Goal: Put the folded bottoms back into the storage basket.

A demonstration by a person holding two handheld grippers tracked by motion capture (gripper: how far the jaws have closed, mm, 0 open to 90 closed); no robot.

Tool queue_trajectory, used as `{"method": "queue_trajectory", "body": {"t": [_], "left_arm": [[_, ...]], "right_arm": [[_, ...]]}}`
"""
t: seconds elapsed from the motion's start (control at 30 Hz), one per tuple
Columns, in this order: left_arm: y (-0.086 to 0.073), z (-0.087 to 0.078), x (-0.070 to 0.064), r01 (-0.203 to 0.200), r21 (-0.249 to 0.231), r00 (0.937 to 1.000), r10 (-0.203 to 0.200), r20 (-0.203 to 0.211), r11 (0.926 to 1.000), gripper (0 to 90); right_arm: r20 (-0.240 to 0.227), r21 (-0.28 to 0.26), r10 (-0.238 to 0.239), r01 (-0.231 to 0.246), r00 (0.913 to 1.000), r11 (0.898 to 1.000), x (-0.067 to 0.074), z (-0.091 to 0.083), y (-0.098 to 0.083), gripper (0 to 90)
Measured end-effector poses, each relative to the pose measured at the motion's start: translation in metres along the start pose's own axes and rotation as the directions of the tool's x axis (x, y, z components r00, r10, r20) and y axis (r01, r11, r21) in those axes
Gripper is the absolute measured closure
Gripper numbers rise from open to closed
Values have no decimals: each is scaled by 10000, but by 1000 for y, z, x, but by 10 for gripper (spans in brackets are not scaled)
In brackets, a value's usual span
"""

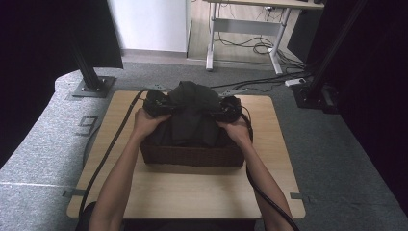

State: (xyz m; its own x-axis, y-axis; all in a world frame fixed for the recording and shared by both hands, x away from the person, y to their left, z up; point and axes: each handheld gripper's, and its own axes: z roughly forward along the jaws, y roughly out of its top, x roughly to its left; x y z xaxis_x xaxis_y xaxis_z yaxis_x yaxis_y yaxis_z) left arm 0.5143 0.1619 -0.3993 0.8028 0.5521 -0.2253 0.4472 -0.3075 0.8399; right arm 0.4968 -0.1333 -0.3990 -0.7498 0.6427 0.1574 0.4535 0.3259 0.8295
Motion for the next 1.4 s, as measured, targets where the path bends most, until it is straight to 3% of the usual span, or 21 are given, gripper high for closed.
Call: {"method": "queue_trajectory", "body": {"t": [0.23,0.37,0.67,0.8,1.03,1.13,1.23,1.27,1.33,1.4], "left_arm": [[-16,-2,6,45,777,9978,7,-665,9970,660],[-19,4,7,60,1197,9973,29,-737,9928,659],[-17,51,-7,134,1814,9994,-72,-352,9833,656],[-17,61,-10,136,2367,9988,-21,-488,9715,653],[-22,42,-6,122,3220,9929,265,-1156,9467,643],[-23,46,-6,95,3512,9882,450,-1465,9363,621],[-24,57,-7,495,3840,9774,345,-2087,9220,530],[-24,60,-7,659,3946,9706,328,-2383,9165,492],[-25,61,-6,795,4187,9515,564,-3024,9046,379],[-24,58,-4,1091,4404,9216,753,-3807,8911,314]], "right_arm": [[-165,533,275,-266,9995,9982,6,25,-6,626],[-133,915,354,-340,9993,9952,7,33,-9,625],[656,1700,724,-826,9952,9820,-13,14,-28,624],[838,2059,812,-970,9932,9738,-17,11,-33,624],[396,2473,771,-846,9962,9652,-8,36,-28,619],[384,2693,741,-818,9965,9596,-6,45,-27,610],[758,2927,905,-1090,9930,9500,-12,44,-30,581],[880,2964,895,-1119,9921,9485,-14,43,-31,564],[1409,3131,654,-1071,9879,9437,-17,41,-34,490],[1919,3175,425,-1030,9805,9426,-21,39,-35,363]]}}
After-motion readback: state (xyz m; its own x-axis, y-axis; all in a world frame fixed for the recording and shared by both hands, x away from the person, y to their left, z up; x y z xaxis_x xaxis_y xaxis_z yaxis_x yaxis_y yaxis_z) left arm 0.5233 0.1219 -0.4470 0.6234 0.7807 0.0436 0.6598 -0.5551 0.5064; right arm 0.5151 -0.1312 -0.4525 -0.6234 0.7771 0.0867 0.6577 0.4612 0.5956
